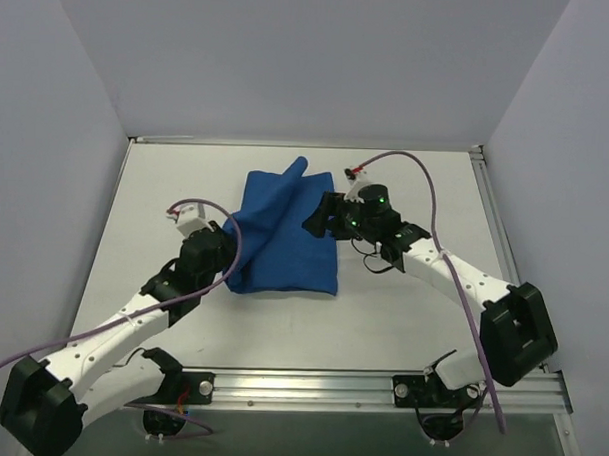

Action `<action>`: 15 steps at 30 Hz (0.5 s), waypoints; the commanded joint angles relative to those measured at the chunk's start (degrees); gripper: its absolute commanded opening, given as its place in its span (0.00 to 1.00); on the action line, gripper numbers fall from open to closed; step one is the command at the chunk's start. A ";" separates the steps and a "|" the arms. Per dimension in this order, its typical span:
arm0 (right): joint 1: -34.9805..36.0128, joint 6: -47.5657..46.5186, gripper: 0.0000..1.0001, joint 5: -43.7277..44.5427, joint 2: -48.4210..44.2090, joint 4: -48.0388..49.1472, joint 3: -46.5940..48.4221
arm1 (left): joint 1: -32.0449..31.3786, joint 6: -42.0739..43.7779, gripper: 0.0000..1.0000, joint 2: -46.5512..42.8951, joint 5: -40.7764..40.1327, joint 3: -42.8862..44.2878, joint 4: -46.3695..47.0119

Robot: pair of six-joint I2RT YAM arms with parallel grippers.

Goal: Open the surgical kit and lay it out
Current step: Open the surgical kit at the center of the board.

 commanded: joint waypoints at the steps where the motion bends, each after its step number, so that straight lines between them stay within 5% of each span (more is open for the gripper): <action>1: 6.42 -10.11 0.67 3.07 5.62 -4.82 7.25 | 3.03 -12.22 0.40 -9.05 -6.13 -4.02 -9.61; 4: 11.61 -12.06 0.67 7.46 9.75 -6.50 11.30 | 5.49 -15.14 0.78 -15.20 -5.43 -6.49 -13.12; 8: 17.06 -12.06 0.67 11.77 15.21 -7.47 15.97 | 6.20 -16.73 0.96 -21.99 -7.09 -7.64 -19.63; 15: 17.34 -8.63 0.68 16.80 15.85 -5.29 12.74 | 8.04 -8.23 1.00 -26.75 -2.28 -7.73 -15.20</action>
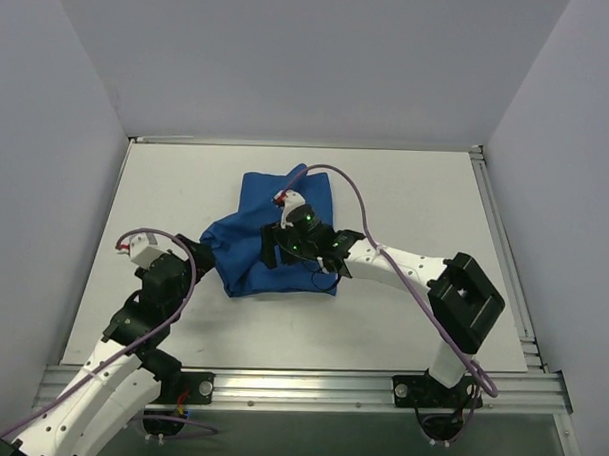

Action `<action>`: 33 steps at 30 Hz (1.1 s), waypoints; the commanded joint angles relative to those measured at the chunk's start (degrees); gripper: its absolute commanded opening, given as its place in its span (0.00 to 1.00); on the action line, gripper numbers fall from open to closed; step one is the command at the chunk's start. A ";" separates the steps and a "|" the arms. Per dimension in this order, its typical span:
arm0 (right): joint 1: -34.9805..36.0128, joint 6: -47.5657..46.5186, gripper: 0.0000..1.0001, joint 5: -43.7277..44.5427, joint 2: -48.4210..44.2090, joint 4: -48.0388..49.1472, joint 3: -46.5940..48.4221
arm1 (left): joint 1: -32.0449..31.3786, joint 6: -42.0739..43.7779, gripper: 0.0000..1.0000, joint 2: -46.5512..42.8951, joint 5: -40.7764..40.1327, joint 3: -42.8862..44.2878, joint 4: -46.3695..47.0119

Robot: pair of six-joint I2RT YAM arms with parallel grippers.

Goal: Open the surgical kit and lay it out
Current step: Open the surgical kit at the center of the board.

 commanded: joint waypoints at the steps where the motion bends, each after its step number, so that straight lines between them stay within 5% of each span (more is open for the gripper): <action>1: -5.52 2.36 0.68 2.00 -4.16 4.09 -3.31 | 0.98 7.45 0.97 1.44 7.10 1.12 4.02; 11: -10.28 -0.43 0.70 -2.33 -6.10 2.27 -6.66 | 7.48 11.07 0.94 14.98 18.10 3.58 9.82; 16: -14.33 -1.58 0.54 -10.06 -4.87 6.04 -7.98 | 18.11 13.54 0.98 25.07 31.63 6.13 16.06; 19: -15.03 -0.97 0.34 -12.26 -4.52 9.20 -9.12 | 22.25 13.98 0.66 30.00 40.34 6.40 23.78; 20: -15.21 -0.71 0.29 -13.04 -4.00 9.74 -9.13 | 22.86 13.55 0.44 31.15 42.10 6.22 25.81; 21: -15.47 -0.53 0.25 -13.83 -2.43 10.09 -8.95 | 23.39 13.28 0.36 32.12 44.12 5.70 30.26; 24: -16.09 -0.09 0.21 -16.39 0.83 11.67 -8.51 | 24.19 12.40 0.02 34.85 48.70 5.52 34.08; 29: -17.32 1.58 0.15 -16.31 4.18 14.66 -9.39 | 25.76 11.17 0.02 33.98 47.93 3.94 34.54; 33: -18.11 2.55 0.13 -15.17 6.29 14.84 -9.74 | 29.53 10.12 0.02 26.00 37.05 2.71 21.75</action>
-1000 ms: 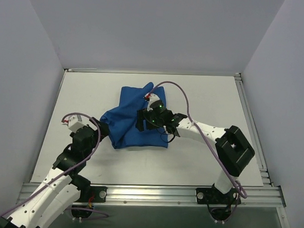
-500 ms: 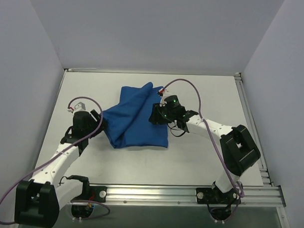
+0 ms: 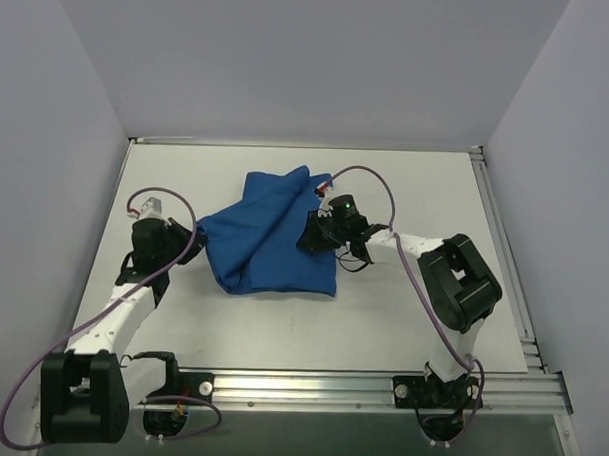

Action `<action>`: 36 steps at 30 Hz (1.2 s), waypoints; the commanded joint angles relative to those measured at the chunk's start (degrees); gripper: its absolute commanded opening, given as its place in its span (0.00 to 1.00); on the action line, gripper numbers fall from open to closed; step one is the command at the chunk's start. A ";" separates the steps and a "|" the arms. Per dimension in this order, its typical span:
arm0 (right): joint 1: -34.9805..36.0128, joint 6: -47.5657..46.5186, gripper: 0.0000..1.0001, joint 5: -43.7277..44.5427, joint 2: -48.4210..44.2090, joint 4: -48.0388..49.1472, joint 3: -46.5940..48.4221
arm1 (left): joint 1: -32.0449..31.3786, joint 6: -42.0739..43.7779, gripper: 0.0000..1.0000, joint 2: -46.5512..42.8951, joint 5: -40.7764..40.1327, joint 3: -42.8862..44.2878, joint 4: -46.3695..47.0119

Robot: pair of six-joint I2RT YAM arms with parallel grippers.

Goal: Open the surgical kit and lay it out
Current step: Open the surgical kit at the center of the board.

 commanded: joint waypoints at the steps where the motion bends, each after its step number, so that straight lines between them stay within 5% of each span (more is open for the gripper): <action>1: -1.04 0.58 0.12 1.12 1.09 1.33 -0.67 | 4.28 -3.51 0.02 -11.20 -10.24 -0.35 -9.56; 3: -1.13 0.67 0.13 1.91 1.44 1.16 -0.76 | 8.40 -7.38 0.02 -15.88 -18.52 -1.14 -19.34; 9: -1.74 0.49 0.12 3.32 1.88 0.37 -1.11 | 13.16 -10.38 0.07 -21.18 -18.63 -1.06 -27.18; 10: -1.74 0.58 0.12 3.32 1.88 0.37 -1.20 | 13.17 -11.00 0.14 -21.09 -18.02 -1.58 -27.01; 12: -1.74 -0.12 0.12 3.06 1.62 0.46 -1.11 | 13.25 -11.53 0.55 -21.27 -16.35 -3.25 -25.35; 14: -1.48 -1.08 0.15 2.71 1.27 -0.07 -0.59 | 13.17 -11.88 0.81 -21.44 -13.01 -3.52 -24.64; 18: 1.93 -4.95 0.39 6.47 -0.05 -6.64 6.59 | 13.25 -8.82 0.90 -21.88 -7.82 -2.65 -22.96; 21: 8.35 -8.03 0.56 14.73 -0.40 -14.38 12.23 | 12.90 -5.92 0.90 -21.97 -7.74 -0.62 -22.01; 24: 14.68 -8.74 0.62 21.22 1.26 -21.76 19.26 | 12.99 -3.36 0.76 -16.64 -2.12 -0.27 -17.44; 25: 16.00 -8.56 0.63 22.64 1.79 -24.22 21.89 | 12.99 -3.45 0.58 -14.52 -0.02 -0.09 -16.04; 29: 21.54 -7.25 0.63 31.96 5.39 -29.68 27.08 | 12.99 -5.37 0.18 -1.69 8.52 0.78 -8.21; 36: 28.13 -3.82 0.71 41.10 13.04 -36.18 33.07 | 13.52 -7.85 0.12 12.12 7.74 2.45 -0.12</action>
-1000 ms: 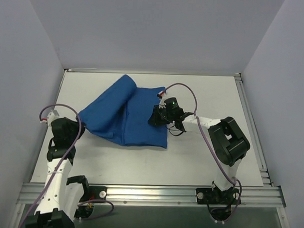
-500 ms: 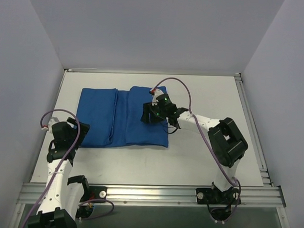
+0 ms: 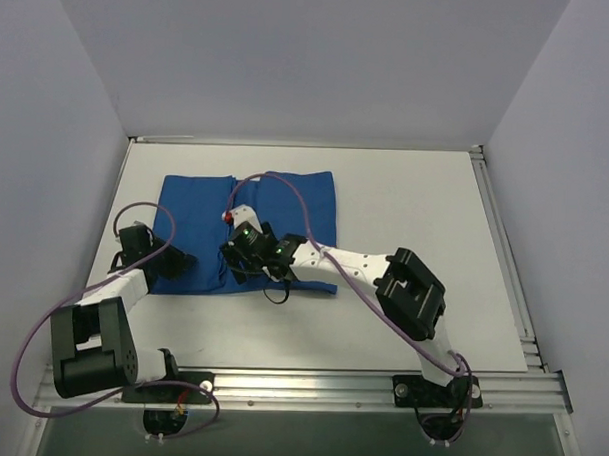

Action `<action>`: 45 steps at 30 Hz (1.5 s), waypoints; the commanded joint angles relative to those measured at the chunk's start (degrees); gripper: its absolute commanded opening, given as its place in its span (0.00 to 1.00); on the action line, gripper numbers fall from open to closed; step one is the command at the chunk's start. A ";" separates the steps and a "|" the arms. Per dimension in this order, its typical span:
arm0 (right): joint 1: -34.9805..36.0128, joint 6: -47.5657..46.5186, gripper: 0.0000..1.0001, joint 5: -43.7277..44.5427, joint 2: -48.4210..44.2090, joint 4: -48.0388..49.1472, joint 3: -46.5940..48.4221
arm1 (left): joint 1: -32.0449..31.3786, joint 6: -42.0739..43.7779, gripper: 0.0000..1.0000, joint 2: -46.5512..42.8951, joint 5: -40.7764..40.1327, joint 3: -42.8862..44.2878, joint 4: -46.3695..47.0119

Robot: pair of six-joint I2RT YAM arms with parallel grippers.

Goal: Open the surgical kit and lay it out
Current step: Open the surgical kit at the center of the board.

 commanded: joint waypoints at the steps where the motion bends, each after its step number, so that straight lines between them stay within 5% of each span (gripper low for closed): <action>1: 1.88 2.35 0.71 9.42 2.99 -7.73 3.26 | 0.38 -0.37 0.12 4.32 1.31 3.55 7.01; 6: 3.56 3.32 0.66 14.17 6.94 -10.90 6.42 | 0.64 -1.50 0.12 10.92 0.70 5.40 5.95; 11: 3.74 4.02 0.46 16.45 6.16 -10.82 6.78 | 0.64 -3.00 0.12 14.18 0.35 4.87 9.82; 16: 3.39 3.58 0.46 16.72 4.40 -10.20 6.61 | 0.64 -2.04 0.12 16.20 -2.46 6.45 8.94; 21: 2.86 3.76 0.08 15.84 3.35 -9.41 5.73 | 0.65 -1.07 0.12 18.83 -4.05 7.42 9.74; 25: 1.90 3.67 0.09 15.23 1.68 -8.36 5.11 | 0.64 -0.28 0.12 20.68 -4.84 9.00 9.73; 28: -0.03 3.32 0.32 13.04 0.18 -7.13 4.06 | 0.64 0.25 0.12 21.83 -4.40 10.40 9.21; 33: -1.53 3.06 0.43 9.43 -1.14 -6.25 2.92 | 0.56 0.34 0.13 21.22 -4.40 10.14 9.56; 37: -1.45 3.23 0.35 8.37 -1.14 -5.72 1.69 | 0.56 0.42 0.14 20.95 -4.31 10.14 9.65; 38: -1.45 3.32 0.21 8.37 -1.23 -5.46 1.51 | 0.56 0.42 0.14 20.95 -4.23 10.06 9.65; 41: -1.71 3.23 0.00 7.23 -1.31 -4.31 0.98 | 0.56 0.34 0.14 20.95 -4.14 9.79 10.08; 45: -4.42 3.32 0.00 4.33 -2.36 -2.73 -0.33 | 0.56 0.34 0.14 21.21 -3.52 9.71 10.61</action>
